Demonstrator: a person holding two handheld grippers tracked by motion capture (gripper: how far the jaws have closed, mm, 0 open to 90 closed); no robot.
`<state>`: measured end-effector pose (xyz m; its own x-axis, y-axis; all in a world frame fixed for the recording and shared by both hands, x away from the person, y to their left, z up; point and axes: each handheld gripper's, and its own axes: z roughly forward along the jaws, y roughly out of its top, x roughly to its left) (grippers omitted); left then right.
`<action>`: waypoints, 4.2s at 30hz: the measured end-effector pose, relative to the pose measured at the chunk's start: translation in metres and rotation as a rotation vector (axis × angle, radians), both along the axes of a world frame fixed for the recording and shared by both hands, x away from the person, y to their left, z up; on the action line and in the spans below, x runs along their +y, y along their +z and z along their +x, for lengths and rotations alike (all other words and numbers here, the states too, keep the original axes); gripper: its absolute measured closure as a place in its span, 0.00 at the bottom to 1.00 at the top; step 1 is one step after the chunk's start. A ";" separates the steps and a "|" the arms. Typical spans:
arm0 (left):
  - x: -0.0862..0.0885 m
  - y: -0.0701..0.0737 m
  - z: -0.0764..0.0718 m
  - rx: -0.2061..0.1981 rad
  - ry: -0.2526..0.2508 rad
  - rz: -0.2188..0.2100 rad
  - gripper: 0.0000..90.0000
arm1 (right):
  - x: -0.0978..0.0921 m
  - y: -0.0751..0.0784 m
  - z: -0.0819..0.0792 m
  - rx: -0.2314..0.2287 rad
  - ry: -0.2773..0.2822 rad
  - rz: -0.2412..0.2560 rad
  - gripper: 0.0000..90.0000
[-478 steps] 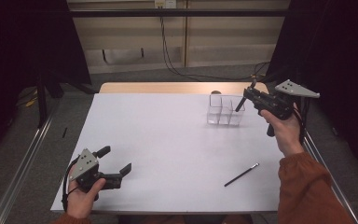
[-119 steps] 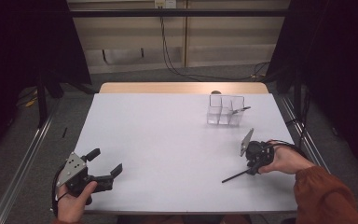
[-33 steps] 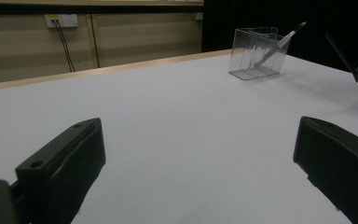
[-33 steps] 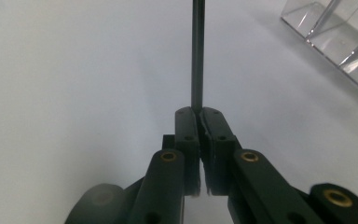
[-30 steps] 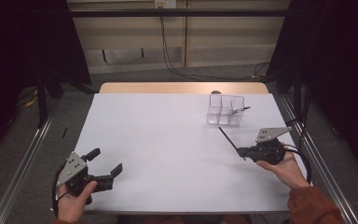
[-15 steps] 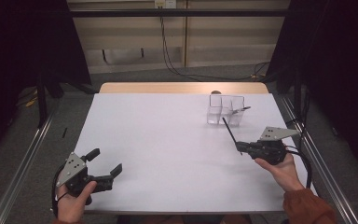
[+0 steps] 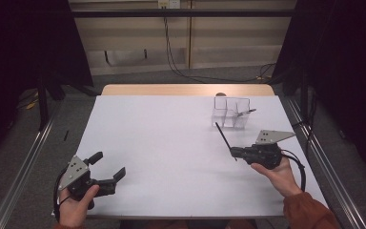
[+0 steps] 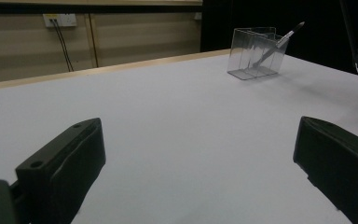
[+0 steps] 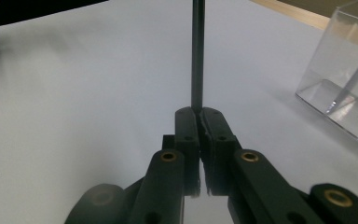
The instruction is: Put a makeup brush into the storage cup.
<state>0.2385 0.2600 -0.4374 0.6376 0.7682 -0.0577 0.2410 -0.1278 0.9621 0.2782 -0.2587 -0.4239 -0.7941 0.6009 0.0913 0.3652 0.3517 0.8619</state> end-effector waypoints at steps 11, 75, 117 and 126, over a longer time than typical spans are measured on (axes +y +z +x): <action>0.000 0.000 0.000 -0.003 -0.005 0.004 0.02 | 0.021 0.002 0.005 0.000 0.048 0.008 0.96; 0.000 0.001 0.000 0.004 -0.019 0.036 0.02 | 0.114 0.029 0.041 0.180 0.457 -0.494 0.96; -0.048 0.020 0.006 0.032 -0.282 0.058 0.03 | 0.111 0.025 0.040 0.236 0.511 -0.586 0.96; -0.065 0.033 0.019 0.048 -0.378 0.070 0.03 | 0.116 0.025 0.041 0.238 0.530 -0.596 0.96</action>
<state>0.2575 0.1946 -0.4042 0.8743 0.4827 -0.0500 0.2086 -0.2807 0.9369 0.3195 -0.1427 -0.3991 -0.9852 0.1533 0.0770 0.1713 0.9015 0.3974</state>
